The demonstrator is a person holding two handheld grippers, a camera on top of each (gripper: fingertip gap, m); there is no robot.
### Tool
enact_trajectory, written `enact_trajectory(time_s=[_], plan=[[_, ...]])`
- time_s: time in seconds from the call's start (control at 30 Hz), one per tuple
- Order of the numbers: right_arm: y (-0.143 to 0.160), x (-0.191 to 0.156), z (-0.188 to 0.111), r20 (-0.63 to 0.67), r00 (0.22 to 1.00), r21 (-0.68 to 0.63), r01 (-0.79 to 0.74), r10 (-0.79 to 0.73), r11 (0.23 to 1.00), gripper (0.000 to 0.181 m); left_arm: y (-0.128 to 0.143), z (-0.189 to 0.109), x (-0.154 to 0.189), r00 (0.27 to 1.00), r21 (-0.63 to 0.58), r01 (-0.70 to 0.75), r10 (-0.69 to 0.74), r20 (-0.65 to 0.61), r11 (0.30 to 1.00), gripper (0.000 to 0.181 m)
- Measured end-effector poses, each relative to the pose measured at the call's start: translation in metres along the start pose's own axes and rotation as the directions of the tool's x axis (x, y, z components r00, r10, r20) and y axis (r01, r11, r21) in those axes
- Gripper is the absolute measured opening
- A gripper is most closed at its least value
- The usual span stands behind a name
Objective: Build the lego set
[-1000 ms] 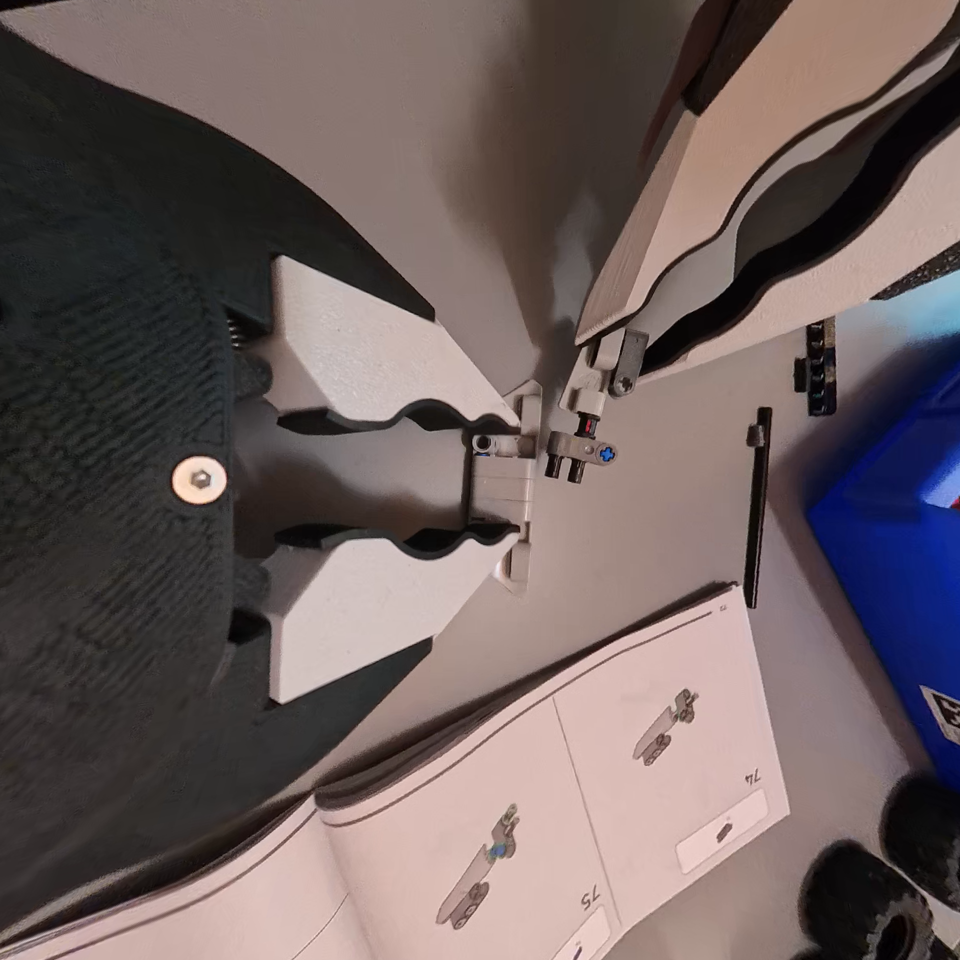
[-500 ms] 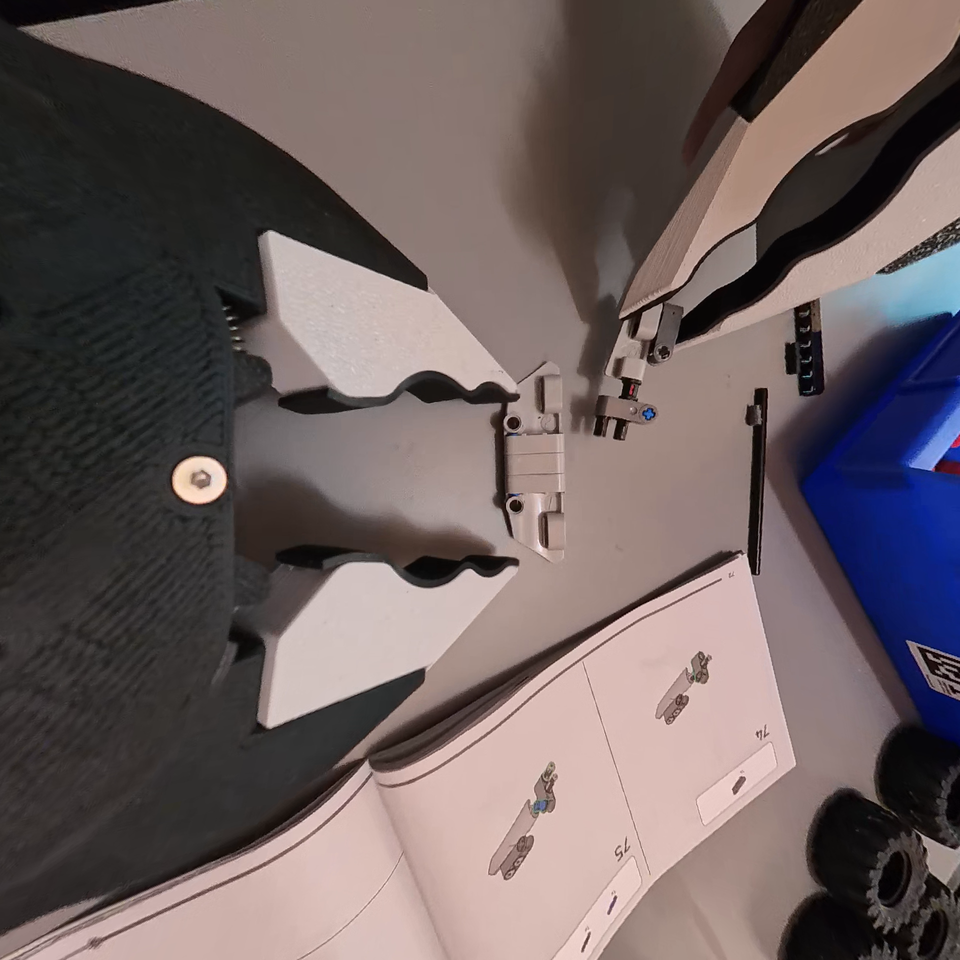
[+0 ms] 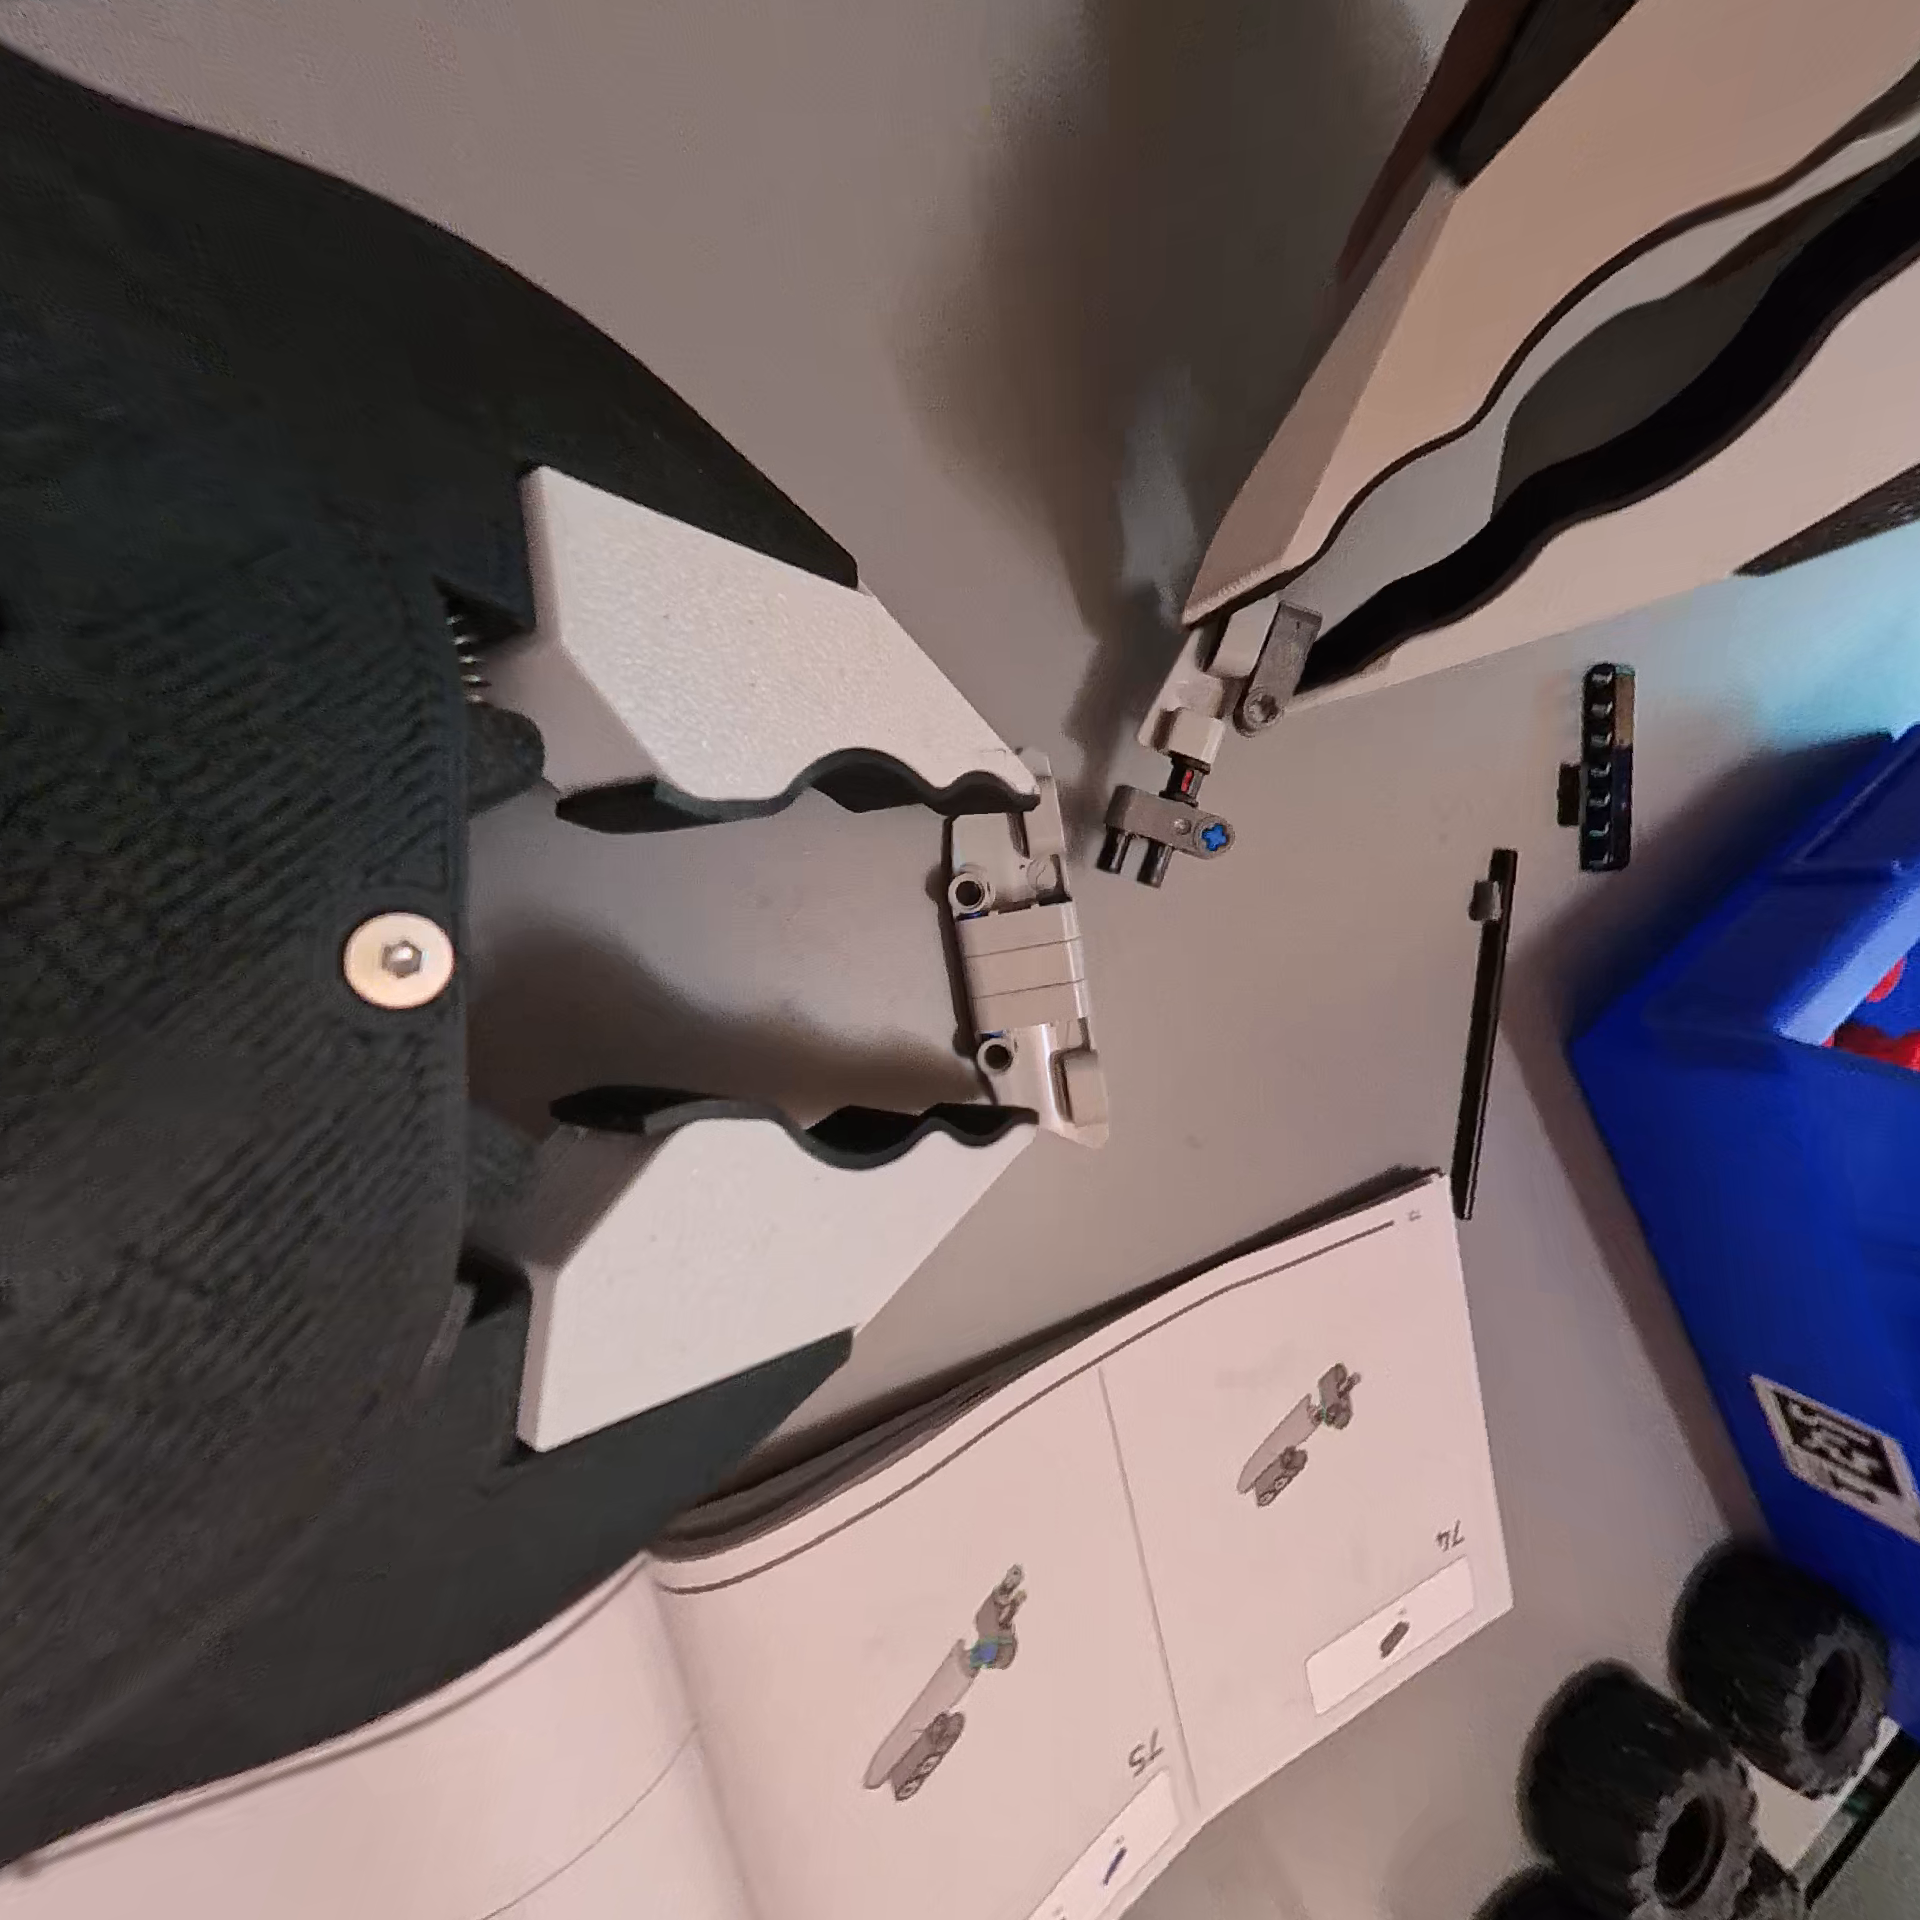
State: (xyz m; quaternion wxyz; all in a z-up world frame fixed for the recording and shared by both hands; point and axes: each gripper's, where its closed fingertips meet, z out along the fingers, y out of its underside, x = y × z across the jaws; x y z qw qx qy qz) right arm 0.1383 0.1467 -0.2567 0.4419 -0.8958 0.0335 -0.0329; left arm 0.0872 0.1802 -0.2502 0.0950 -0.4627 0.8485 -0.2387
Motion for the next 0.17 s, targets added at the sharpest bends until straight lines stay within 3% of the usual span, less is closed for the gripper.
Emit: enact_trajectory(time_s=[0.1,0.17], plan=[[0.006,-0.003,0.002,0.041,0.996,-0.036,0.076,-0.075,0.996,0.054,-0.004,-0.005,0.016,0.998,0.012,0.001,0.0,-0.063,1.0,0.016],[0.006,-0.008,0.003,0.07,0.997,-0.04,0.045,-0.042,0.998,0.052,-0.003,-0.001,0.02,0.998,-0.006,-0.014,0.013,-0.067,1.0,0.016]])
